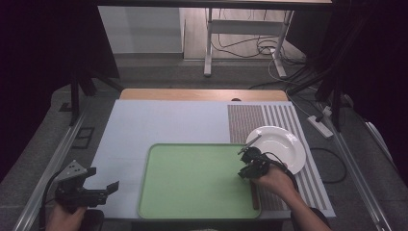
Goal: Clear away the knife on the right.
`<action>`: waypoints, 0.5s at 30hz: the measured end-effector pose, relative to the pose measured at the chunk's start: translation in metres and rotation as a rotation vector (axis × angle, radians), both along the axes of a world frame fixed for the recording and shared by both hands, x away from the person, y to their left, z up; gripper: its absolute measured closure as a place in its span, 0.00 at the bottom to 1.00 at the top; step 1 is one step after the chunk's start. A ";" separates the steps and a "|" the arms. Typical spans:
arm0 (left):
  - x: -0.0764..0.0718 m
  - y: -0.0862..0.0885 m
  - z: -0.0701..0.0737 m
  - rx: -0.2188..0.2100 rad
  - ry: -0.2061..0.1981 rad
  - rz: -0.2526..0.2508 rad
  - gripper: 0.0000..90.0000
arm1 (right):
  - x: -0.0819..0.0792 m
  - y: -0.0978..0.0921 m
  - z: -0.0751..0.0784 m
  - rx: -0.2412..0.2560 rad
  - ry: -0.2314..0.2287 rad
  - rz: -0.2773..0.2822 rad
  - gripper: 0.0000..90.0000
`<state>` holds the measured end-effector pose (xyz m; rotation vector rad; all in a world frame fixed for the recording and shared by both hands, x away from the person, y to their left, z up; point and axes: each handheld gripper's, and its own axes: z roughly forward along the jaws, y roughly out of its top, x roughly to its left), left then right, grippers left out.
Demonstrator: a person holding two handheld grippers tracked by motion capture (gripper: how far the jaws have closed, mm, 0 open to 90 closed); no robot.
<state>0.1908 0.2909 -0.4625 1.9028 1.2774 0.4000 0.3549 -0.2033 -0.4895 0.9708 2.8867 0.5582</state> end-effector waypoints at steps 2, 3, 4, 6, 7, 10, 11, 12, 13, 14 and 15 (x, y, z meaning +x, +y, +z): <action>0.000 0.000 0.000 0.003 0.001 -0.002 0.00 | 0.001 0.002 0.001 0.017 -0.006 -0.002 0.80; 0.000 0.000 0.000 0.003 0.002 -0.002 0.00 | 0.001 0.004 0.002 0.026 -0.008 -0.002 0.77; 0.000 0.000 0.000 0.004 0.002 -0.002 0.00 | 0.001 0.005 0.003 0.034 -0.014 -0.003 0.74; 0.000 0.000 0.000 0.000 0.004 0.000 0.00 | 0.001 0.007 0.005 0.052 -0.024 -0.003 0.67; 0.000 0.000 0.000 0.000 0.003 0.000 0.00 | 0.000 0.008 0.007 0.060 -0.025 0.000 0.63; 0.000 0.000 0.000 -0.001 0.004 0.000 0.00 | -0.001 0.010 0.010 0.073 -0.034 0.007 0.54; 0.000 0.000 0.000 0.000 0.005 -0.001 0.00 | -0.002 0.010 0.011 0.075 -0.044 0.009 0.52; 0.000 0.000 0.000 0.000 0.005 -0.001 0.00 | -0.003 0.011 0.012 0.082 -0.048 0.008 0.49; 0.000 0.000 0.000 0.001 0.005 -0.001 0.00 | -0.004 0.011 0.013 0.089 -0.050 0.008 0.47; 0.000 0.000 0.000 0.001 0.005 -0.002 0.00 | -0.004 0.011 0.014 0.098 -0.055 0.010 0.45; 0.000 0.000 0.000 0.002 0.005 -0.002 0.00 | -0.004 0.011 0.015 0.106 -0.055 0.012 0.44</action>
